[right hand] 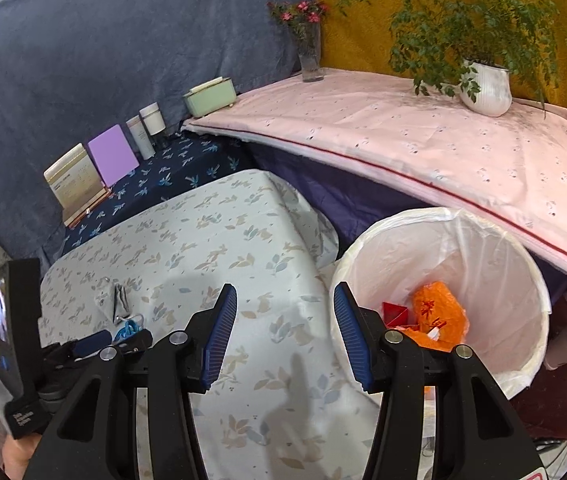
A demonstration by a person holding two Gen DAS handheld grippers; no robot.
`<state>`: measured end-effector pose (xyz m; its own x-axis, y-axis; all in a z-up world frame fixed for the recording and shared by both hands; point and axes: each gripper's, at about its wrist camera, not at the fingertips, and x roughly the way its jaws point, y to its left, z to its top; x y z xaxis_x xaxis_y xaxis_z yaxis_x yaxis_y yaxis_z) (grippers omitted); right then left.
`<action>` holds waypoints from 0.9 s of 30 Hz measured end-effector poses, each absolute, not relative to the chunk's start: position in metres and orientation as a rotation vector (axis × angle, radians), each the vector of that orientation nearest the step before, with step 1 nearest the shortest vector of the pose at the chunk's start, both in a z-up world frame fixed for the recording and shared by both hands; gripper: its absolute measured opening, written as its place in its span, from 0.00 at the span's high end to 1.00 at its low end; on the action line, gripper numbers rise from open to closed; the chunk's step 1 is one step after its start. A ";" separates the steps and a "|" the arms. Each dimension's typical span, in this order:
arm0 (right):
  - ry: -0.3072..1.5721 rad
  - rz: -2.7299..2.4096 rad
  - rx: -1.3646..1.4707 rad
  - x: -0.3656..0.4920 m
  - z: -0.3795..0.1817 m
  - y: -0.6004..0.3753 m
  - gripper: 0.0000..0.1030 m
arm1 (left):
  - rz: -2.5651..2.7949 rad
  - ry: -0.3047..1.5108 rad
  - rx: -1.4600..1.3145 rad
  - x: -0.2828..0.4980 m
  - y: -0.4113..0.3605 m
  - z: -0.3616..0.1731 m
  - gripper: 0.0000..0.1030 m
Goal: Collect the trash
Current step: 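Grasp the blue plastic bag with the left tool, then grasp the grey printed pouch with right tool while left tool holds the blue bag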
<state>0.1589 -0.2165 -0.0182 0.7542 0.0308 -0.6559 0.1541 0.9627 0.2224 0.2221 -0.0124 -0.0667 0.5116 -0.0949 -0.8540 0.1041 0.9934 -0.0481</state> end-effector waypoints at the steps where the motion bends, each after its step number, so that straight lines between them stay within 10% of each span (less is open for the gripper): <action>1: 0.724 -0.061 0.271 0.162 -0.022 -0.212 0.52 | -0.112 1.037 0.007 0.223 -0.008 -0.072 0.41; 12: 0.783 -0.011 0.261 0.190 -0.047 -0.175 0.52 | -0.111 1.056 0.016 0.237 0.006 -0.090 0.46; 17: 0.797 0.002 0.256 0.196 -0.054 -0.166 0.52 | -0.140 1.054 0.016 0.236 0.006 -0.088 0.76; 27: 0.802 0.029 0.240 0.193 -0.051 -0.147 0.52 | -0.144 1.041 -0.059 0.221 0.030 -0.073 0.78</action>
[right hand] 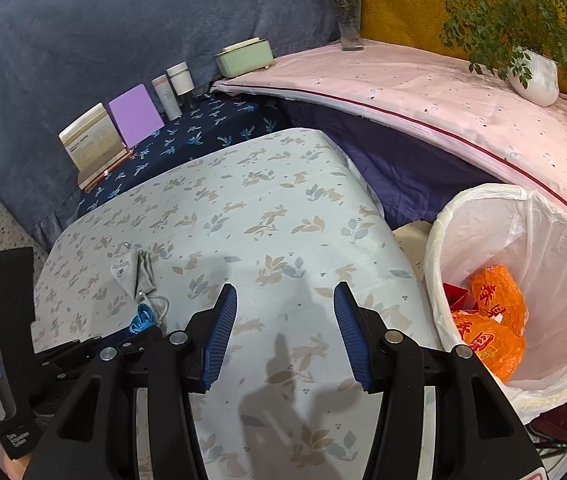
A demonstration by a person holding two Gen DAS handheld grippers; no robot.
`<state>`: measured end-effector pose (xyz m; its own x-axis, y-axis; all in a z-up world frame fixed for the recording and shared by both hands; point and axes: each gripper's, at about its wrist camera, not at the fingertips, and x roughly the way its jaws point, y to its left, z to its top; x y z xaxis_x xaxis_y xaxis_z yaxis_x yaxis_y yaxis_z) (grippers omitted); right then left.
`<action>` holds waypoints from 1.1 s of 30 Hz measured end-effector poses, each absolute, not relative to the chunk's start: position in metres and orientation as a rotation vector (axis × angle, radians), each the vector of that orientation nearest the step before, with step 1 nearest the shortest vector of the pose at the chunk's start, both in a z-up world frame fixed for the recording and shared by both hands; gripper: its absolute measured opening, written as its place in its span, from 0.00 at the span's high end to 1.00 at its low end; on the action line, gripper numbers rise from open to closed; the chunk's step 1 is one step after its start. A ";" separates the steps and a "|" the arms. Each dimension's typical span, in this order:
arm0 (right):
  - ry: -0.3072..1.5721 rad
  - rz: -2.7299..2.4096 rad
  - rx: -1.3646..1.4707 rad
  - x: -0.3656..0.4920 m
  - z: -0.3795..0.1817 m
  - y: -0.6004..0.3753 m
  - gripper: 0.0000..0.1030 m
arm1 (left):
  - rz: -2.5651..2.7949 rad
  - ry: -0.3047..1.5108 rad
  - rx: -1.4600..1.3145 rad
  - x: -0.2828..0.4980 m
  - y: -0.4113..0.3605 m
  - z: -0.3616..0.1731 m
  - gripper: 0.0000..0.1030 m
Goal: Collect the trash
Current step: 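Grasp the grey printed pouch with right tool while left tool holds the blue bag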
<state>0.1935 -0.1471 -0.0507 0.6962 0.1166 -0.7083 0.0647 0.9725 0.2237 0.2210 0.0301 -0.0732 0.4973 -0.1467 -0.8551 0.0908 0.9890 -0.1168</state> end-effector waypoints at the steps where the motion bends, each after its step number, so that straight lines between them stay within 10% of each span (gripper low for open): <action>1: 0.802 0.035 0.237 0.193 -0.050 -0.143 0.52 | -0.139 1.037 -0.071 0.219 0.035 -0.070 0.78; 33: 0.921 0.226 0.124 0.278 -0.086 0.014 0.52 | 0.062 0.972 -0.103 0.254 0.175 -0.055 0.78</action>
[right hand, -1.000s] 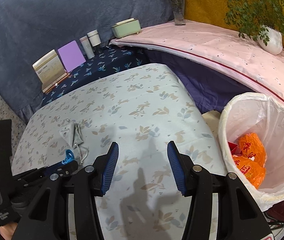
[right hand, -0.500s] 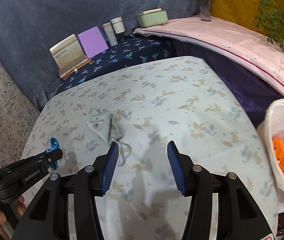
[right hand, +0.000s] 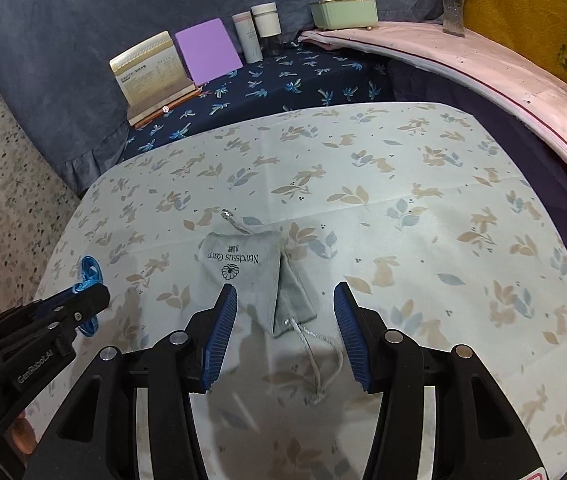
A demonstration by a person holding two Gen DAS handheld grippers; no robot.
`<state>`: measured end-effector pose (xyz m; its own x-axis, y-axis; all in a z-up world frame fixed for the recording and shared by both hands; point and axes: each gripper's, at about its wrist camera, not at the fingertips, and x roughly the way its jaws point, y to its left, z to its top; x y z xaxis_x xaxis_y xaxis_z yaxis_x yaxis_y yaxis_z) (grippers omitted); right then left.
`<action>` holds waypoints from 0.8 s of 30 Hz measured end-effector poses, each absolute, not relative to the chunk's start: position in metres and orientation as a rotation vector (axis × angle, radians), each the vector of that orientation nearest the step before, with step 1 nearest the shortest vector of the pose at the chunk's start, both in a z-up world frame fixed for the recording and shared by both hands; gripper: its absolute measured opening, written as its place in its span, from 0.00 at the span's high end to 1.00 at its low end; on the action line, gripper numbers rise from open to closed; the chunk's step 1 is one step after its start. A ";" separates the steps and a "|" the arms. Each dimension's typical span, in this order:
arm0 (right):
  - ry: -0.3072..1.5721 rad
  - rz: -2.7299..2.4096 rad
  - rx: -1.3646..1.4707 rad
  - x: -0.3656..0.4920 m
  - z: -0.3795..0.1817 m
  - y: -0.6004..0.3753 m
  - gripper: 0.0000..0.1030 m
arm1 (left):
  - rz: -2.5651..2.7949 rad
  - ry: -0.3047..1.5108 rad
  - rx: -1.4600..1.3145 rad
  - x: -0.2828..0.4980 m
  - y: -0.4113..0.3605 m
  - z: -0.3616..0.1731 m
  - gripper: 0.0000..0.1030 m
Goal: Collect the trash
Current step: 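Grasp the grey printed pouch with right tool while left tool holds the blue bag, then carry blue bag and grey pouch over the bin while both tools open to drop them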
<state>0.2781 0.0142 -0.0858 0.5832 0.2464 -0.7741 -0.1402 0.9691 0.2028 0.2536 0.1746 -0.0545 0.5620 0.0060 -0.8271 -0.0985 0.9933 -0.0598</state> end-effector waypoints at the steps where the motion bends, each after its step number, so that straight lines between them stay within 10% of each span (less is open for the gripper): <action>1: 0.927 0.225 0.125 0.281 -0.089 0.015 0.52 | 0.061 0.974 -0.106 0.255 0.175 -0.056 0.78; 7: 0.961 0.239 0.109 0.289 -0.104 0.024 0.54 | 0.050 0.984 -0.102 0.262 0.172 -0.062 0.78; 13: 0.962 0.267 0.126 0.283 -0.109 0.021 0.88 | 0.033 0.985 -0.085 0.260 0.160 -0.061 0.78; 24: 0.861 0.223 0.162 0.249 -0.063 -0.027 0.92 | -0.050 0.936 -0.030 0.238 0.102 -0.029 0.78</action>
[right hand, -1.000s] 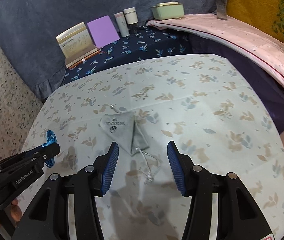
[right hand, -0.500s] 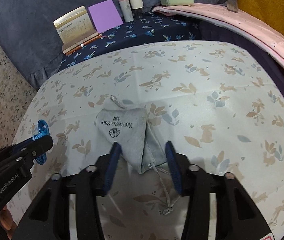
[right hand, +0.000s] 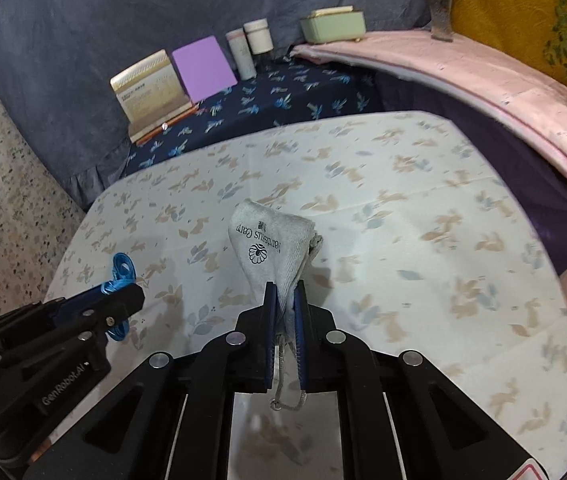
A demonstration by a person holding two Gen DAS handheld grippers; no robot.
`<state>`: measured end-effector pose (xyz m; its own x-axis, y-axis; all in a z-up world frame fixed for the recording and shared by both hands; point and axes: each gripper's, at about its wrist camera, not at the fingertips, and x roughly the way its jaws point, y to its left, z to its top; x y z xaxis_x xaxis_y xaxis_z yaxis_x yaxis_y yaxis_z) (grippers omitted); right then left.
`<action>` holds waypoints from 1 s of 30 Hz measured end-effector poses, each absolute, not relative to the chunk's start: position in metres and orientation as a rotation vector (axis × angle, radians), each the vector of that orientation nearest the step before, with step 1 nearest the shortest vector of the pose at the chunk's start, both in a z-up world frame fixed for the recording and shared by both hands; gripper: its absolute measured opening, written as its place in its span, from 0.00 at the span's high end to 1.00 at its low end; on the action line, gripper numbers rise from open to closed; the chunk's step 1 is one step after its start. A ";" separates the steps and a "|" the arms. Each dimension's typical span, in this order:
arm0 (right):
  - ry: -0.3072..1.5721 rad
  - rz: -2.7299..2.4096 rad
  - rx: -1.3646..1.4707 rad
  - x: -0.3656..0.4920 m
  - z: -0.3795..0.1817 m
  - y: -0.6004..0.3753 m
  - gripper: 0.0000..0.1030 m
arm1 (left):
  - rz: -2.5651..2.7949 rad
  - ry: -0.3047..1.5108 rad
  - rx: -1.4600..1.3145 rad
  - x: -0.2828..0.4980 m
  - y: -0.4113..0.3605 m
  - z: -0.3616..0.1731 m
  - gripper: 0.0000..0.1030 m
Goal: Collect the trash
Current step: 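Carry blue bag and grey pouch over the bin while both tools open to drop them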
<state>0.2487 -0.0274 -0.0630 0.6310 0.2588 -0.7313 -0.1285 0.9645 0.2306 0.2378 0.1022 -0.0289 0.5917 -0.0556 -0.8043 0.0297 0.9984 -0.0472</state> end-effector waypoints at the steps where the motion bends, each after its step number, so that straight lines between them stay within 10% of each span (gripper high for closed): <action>1: 0.845 0.212 0.165 0.244 -0.056 -0.036 0.92 | -0.063 0.930 -0.023 0.234 0.094 -0.025 0.78; 30: 0.646 -0.181 0.298 0.110 0.009 -0.296 0.92 | -0.423 0.858 0.163 0.159 -0.178 0.026 0.78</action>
